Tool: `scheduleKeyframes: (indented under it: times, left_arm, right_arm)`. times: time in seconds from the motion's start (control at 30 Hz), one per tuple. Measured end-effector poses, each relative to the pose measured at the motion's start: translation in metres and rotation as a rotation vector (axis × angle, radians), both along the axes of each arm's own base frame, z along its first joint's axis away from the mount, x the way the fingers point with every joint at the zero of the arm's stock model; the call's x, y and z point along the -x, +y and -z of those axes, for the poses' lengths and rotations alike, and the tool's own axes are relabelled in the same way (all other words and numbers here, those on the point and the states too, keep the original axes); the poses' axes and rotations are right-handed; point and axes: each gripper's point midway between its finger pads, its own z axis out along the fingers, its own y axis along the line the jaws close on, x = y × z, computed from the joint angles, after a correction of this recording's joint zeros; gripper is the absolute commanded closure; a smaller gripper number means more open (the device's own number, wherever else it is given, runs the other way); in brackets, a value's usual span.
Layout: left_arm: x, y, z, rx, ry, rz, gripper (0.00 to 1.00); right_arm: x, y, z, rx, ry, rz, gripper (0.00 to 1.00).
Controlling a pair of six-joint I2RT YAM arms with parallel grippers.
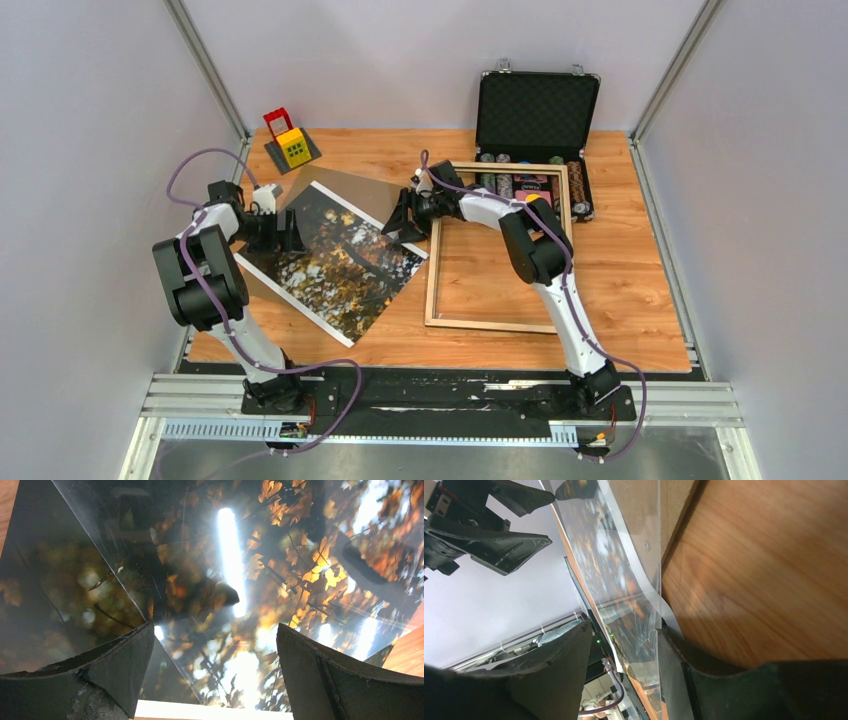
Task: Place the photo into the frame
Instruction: Pick up the photo frame item at the center of the board.
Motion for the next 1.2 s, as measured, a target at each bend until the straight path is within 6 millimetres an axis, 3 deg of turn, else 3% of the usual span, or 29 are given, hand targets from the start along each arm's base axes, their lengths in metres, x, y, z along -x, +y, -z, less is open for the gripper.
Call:
scheduleKeyframes:
  times: [0.37, 0.83, 1.2]
  left_arm:
    - [0.000, -0.004, 0.000, 0.011, -0.004, 0.009, 0.00]
    - [0.000, -0.010, -0.001, 0.022, -0.010, 0.034, 0.00]
    - [0.002, -0.016, -0.002, 0.034, -0.011, 0.066, 0.00]
  right_arm:
    - [-0.008, -0.003, -0.003, -0.010, 0.070, 0.055, 0.36]
    - [-0.018, 0.006, -0.003, -0.072, 0.036, -0.007, 0.48]
    - [-0.020, 0.005, -0.004, -0.082, -0.022, -0.030, 0.52]
